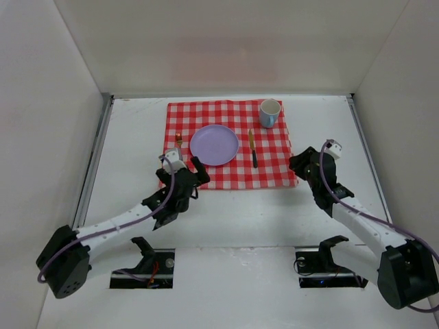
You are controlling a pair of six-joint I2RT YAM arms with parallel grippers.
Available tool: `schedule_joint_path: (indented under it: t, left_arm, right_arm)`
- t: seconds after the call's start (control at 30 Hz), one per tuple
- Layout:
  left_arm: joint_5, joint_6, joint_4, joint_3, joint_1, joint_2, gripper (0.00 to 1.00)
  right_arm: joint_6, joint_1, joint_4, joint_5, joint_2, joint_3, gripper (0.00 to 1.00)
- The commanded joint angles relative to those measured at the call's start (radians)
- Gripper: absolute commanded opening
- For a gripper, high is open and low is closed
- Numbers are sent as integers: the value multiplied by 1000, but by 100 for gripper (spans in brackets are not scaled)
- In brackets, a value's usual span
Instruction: Set the dinner table for one person
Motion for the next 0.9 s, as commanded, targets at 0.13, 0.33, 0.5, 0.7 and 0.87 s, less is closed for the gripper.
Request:
schedule_joint_path:
  t: [0.13,0.33,0.5,0.7,0.87]
  left_arm:
    - [-72,-173,-375,-36,90,-195,100]
    - [-49,-164,-444,-83,123,-319,100]
    - [-21,-155,-461,-126,121,-384,100]
    - [8,-181,-469,-175,126,-428,100]
    - [10,-210,-455,-186,130,-401,100]
  right_arm:
    - [-61,29,77,69,71,40,55]
    - [-79,67,121,74,86,20,59]
    - [-79,67,148,81,86,0,59]
    - [-88,69,148,104,106,5,59]
    - [-90,69,148,132,68,-9,59]
